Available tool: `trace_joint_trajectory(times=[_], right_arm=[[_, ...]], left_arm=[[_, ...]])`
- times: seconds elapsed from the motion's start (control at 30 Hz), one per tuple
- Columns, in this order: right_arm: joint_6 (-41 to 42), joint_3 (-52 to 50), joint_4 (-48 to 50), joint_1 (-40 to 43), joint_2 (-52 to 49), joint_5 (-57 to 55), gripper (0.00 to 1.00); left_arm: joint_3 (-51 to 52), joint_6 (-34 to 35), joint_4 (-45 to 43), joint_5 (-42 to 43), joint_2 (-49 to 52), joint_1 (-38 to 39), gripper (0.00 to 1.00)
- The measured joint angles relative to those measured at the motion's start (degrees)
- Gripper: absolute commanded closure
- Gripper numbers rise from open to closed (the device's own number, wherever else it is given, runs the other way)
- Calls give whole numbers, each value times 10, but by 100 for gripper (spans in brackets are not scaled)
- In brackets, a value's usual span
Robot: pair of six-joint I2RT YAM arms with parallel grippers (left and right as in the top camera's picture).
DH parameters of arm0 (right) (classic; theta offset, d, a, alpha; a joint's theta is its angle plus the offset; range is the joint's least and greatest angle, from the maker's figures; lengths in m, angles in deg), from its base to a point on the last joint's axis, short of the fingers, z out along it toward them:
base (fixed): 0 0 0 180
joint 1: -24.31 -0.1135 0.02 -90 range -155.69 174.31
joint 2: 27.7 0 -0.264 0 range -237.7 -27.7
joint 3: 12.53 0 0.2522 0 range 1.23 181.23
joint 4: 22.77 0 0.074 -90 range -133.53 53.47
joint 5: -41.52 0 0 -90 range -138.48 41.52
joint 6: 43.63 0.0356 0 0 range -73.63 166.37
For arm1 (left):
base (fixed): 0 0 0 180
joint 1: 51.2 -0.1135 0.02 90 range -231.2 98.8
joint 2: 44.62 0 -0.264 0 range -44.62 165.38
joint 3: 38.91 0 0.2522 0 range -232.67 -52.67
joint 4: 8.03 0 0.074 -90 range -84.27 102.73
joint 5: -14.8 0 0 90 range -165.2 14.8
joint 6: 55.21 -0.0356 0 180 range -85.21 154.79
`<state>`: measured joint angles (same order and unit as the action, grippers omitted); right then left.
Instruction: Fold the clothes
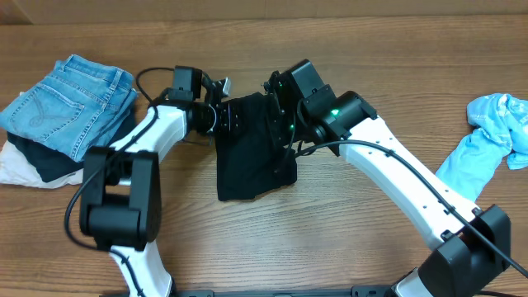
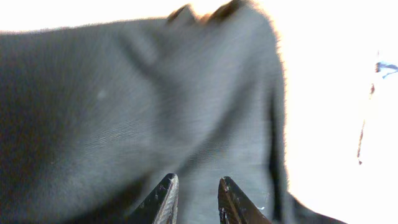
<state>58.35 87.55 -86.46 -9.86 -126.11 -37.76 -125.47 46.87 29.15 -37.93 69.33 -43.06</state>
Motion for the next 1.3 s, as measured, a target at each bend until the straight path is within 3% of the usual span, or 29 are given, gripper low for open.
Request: trace_joint_trajectory(times=[0.13, 0.27, 0.5, 0.77, 0.9, 1.1, 1.3], right_arm=[[7, -85, 69, -1, -57, 46, 96], [46, -145, -26, 6, -103, 27, 96], [79, -134, -88, 59, -103, -61, 96], [24, -102, 107, 61, -69, 115, 96], [25, -99, 176, 51, -77, 101, 96], [43, -97, 203, 49, -201, 74, 96], [45, -83, 142, 78, -200, 6, 96]], left_arm=[[-1, 0, 7, -1, -68, 0, 71], [-5, -5, 83, -25, -78, 0, 69], [26, -37, 117, -119, -78, 55, 70], [66, -14, 116, -187, -78, 84, 72], [66, 0, 115, -193, -78, 83, 72], [66, 14, 123, -196, -78, 83, 72], [66, 14, 129, -198, -78, 83, 71]])
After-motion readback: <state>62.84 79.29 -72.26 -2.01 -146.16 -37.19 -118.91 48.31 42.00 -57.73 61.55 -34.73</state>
